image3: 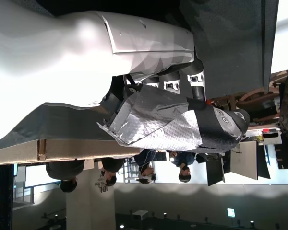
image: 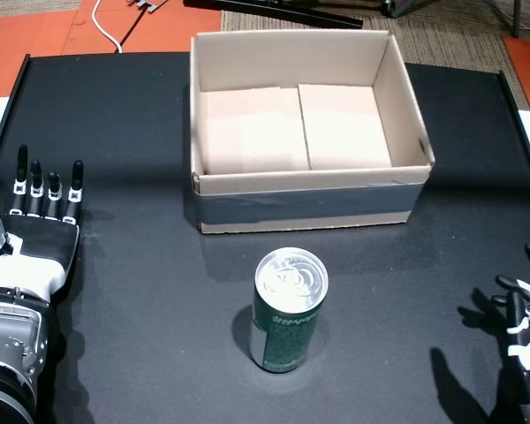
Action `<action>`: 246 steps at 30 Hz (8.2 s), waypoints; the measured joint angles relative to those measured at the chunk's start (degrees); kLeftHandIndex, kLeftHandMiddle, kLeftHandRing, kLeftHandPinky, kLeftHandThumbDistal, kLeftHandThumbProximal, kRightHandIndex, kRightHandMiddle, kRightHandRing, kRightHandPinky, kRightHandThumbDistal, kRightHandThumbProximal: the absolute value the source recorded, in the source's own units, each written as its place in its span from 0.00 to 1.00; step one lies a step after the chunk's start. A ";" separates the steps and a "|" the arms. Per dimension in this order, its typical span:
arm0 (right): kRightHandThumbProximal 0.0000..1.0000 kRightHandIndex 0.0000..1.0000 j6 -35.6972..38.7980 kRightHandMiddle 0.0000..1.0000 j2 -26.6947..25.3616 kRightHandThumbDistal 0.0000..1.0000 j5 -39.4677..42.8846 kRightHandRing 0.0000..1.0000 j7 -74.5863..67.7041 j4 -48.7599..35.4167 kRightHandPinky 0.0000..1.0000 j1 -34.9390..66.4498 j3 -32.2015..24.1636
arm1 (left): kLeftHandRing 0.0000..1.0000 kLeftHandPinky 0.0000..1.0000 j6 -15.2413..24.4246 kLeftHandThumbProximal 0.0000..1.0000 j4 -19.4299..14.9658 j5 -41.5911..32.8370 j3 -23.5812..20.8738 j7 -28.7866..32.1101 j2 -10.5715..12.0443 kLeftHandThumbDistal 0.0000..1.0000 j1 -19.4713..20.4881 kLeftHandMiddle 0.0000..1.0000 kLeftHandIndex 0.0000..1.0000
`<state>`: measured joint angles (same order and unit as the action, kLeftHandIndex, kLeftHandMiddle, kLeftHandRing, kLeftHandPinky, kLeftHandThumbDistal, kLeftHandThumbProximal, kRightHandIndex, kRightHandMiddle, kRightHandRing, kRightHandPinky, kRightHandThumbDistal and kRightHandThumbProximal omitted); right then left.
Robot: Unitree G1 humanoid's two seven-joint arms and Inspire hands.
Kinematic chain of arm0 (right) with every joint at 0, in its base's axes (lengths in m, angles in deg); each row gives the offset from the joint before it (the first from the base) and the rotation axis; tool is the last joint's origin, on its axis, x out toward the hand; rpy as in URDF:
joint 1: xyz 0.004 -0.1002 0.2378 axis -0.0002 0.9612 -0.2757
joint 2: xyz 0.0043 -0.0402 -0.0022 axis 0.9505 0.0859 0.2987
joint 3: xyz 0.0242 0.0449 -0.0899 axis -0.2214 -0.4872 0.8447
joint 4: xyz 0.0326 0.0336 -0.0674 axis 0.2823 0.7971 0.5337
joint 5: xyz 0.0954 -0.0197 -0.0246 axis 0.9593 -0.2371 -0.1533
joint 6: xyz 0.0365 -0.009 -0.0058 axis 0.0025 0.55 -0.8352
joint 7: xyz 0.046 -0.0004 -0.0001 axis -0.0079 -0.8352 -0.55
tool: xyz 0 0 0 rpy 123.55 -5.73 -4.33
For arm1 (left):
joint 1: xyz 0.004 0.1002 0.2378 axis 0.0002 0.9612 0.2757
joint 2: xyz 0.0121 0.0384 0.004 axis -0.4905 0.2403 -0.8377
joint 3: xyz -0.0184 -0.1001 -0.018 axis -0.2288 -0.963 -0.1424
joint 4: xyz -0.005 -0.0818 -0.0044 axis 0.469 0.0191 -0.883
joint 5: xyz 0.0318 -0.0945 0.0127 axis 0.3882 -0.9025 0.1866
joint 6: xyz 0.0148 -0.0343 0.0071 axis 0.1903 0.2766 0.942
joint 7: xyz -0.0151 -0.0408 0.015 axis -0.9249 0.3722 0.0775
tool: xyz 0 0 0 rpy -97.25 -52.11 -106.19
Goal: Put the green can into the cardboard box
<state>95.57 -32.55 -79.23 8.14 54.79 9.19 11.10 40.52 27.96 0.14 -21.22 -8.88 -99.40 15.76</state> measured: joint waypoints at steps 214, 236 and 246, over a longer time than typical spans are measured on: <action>0.34 0.31 -67.19 0.28 -8.03 0.02 -51.03 0.29 -4.80 11.81 0.23 -64.71 40.52 | 0.49 0.78 1.87 0.81 -0.48 -1.23 -1.95 -2.23 4.00 0.63 -2.09 0.31 0.60; 0.53 0.66 -67.12 0.62 -8.22 0.79 -51.59 0.67 -4.89 11.79 0.73 -64.71 44.27 | 0.50 0.77 1.88 0.80 -0.46 -1.20 -1.91 -1.72 4.00 0.63 -1.95 0.33 0.63; 0.60 0.78 -67.29 0.83 -8.29 1.00 -50.89 0.86 -4.95 11.78 0.86 -64.71 43.76 | 0.46 0.76 1.70 0.82 -0.43 -1.20 -1.95 -2.02 3.89 0.65 -1.96 0.31 0.61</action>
<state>28.28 -40.84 -130.12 3.19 66.58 -55.52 54.85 42.23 27.53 -1.06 -23.16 -10.90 -95.51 13.81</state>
